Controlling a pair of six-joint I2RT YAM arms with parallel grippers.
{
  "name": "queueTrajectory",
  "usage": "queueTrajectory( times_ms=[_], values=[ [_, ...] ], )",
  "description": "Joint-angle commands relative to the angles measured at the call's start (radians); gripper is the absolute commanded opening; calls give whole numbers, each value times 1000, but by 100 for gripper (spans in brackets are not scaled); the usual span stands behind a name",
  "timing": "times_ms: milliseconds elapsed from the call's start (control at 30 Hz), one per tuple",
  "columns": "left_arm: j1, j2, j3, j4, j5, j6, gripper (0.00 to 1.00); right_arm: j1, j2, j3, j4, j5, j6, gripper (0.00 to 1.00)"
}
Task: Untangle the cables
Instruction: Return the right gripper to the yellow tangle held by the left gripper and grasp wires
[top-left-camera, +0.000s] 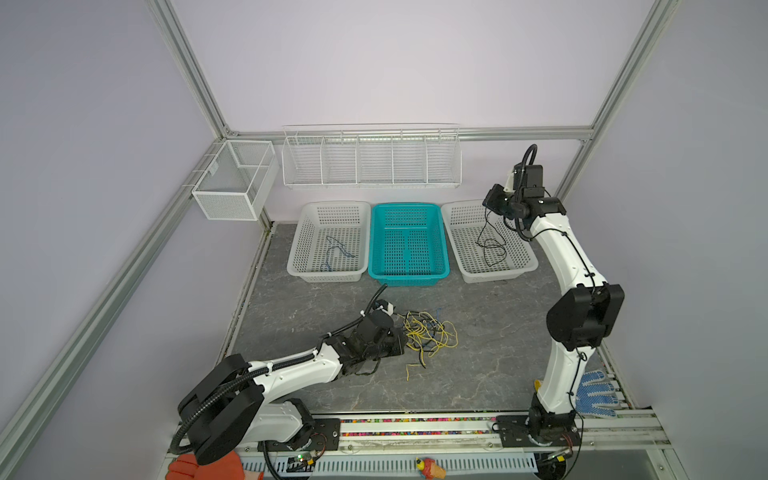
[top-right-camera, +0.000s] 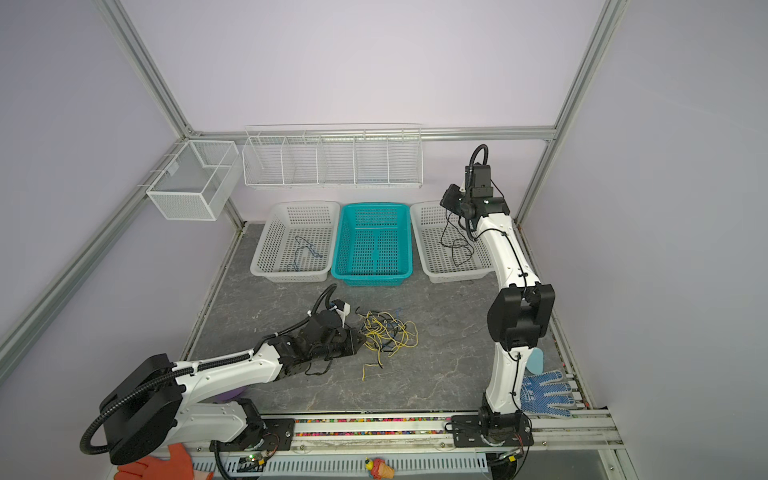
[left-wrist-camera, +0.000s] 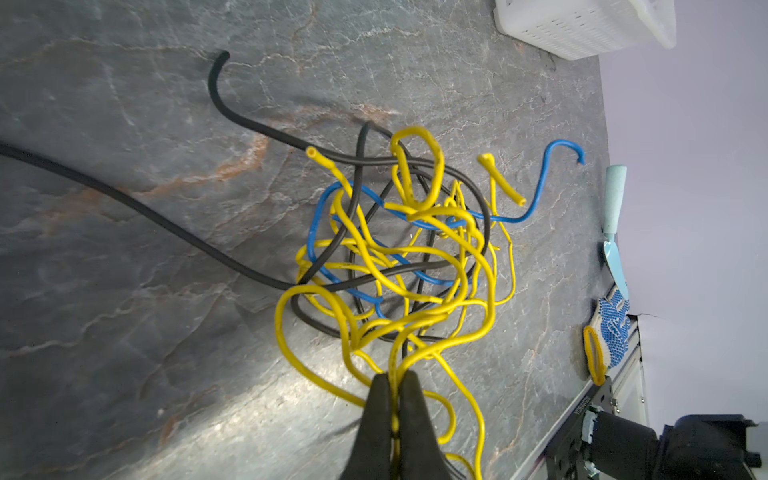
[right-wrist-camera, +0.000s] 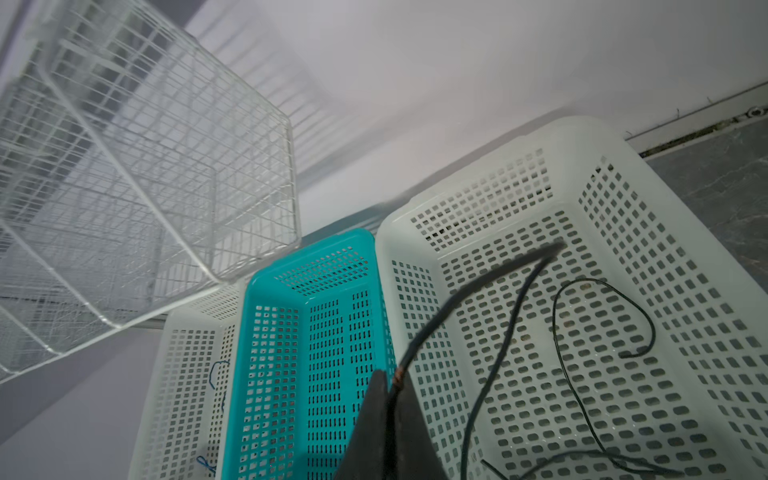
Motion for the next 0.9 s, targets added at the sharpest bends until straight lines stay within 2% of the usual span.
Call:
queueTrajectory(
  times_ms=[0, 100, 167, 367, 533, 700, 867],
  values=[
    [-10, 2, 2, 15, 3, -13, 0, -15, 32, -7, -60, -3, 24, 9],
    [-9, -4, -2, 15, 3, -15, 0, -15, 36, -7, -99, 29, 20, 18],
    [-11, -7, 0, 14, 2, -17, 0, -15, 28, -8, -112, 54, 14, 29],
    [-16, -9, 5, 16, 0, -22, 0, -12, -8, 15, -159, 59, -6, 43],
    [-19, -11, 6, 20, 3, -26, 0, 10, -132, -20, -169, 48, -16, 56],
    [-20, -19, 11, 18, 0, -28, 0, 107, -374, -269, -70, 6, -32, 64],
    [-20, -50, 23, -6, -3, -26, 0, 203, -683, -703, 140, -113, 19, 65]
  ],
)
